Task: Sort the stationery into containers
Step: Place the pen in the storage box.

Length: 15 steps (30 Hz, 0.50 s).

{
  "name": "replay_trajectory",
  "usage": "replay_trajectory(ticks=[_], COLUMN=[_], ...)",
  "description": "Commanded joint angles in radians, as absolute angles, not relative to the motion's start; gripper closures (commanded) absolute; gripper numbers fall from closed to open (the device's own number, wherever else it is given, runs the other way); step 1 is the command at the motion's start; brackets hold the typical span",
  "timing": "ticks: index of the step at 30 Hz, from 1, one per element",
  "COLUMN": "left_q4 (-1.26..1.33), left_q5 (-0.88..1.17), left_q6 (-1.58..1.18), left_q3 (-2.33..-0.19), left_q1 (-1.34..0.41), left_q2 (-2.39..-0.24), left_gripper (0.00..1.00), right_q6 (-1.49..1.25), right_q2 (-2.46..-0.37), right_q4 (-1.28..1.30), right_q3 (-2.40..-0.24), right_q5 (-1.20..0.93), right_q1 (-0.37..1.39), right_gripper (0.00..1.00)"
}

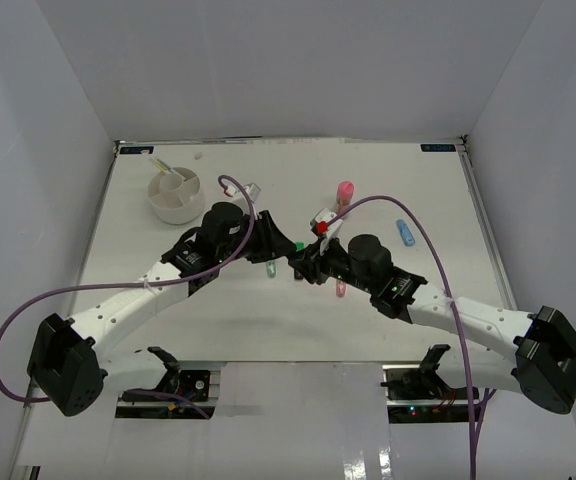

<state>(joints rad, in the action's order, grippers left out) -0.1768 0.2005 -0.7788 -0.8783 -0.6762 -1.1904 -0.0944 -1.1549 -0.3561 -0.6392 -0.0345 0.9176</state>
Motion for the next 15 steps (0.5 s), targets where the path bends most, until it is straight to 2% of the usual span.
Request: replay_trajectory(ticks=[1, 4, 9, 11, 12, 14, 15], left_q4=[-0.155, -0.152, -0.144, -0.144, -0.143, -0.149, -0.167], left_q5=[0.161, 0.156, 0.147, 0.131, 0.123, 0.098, 0.057], left_q6=[-0.778, -0.776, -0.772, -0.767, -0.762, -0.737, -0.724], left_q3=[-0.916, -0.914, -0.908, -0.904, -0.902, -0.903, -0.914], left_q1=[-0.692, -0.695, -0.696, -0.696, -0.696, -0.696, -0.696], left_q2=[-1.186, -1.183, -1.177, -1.172, -1.169, -1.163, -1.161], left_gripper=[0.54, 0.7, 0.83, 0.88, 0.9, 0.93, 0.94], right_q6=[-0.095, -0.097, -0.1, -0.098, -0.098, -0.095, -0.088], right_q2=[-1.16, -1.16, -1.169, -1.17, -1.169, -1.164, -1.158], right_q4=[-0.434, -0.442, -0.454, -0.451, -0.448, -0.443, -0.434], right_q3=[-0.65, -0.643, -0.634, -0.632, -0.63, -0.626, -0.62], right_q5=[-0.041, -0.037, -0.032, -0.029, -0.025, -0.006, -0.005], right_q1=[0.92, 0.92, 0.92, 0.92, 0.92, 0.92, 0.92], right_gripper=[0.74, 0.72, 0.66, 0.58, 0.49, 0.41, 0.32])
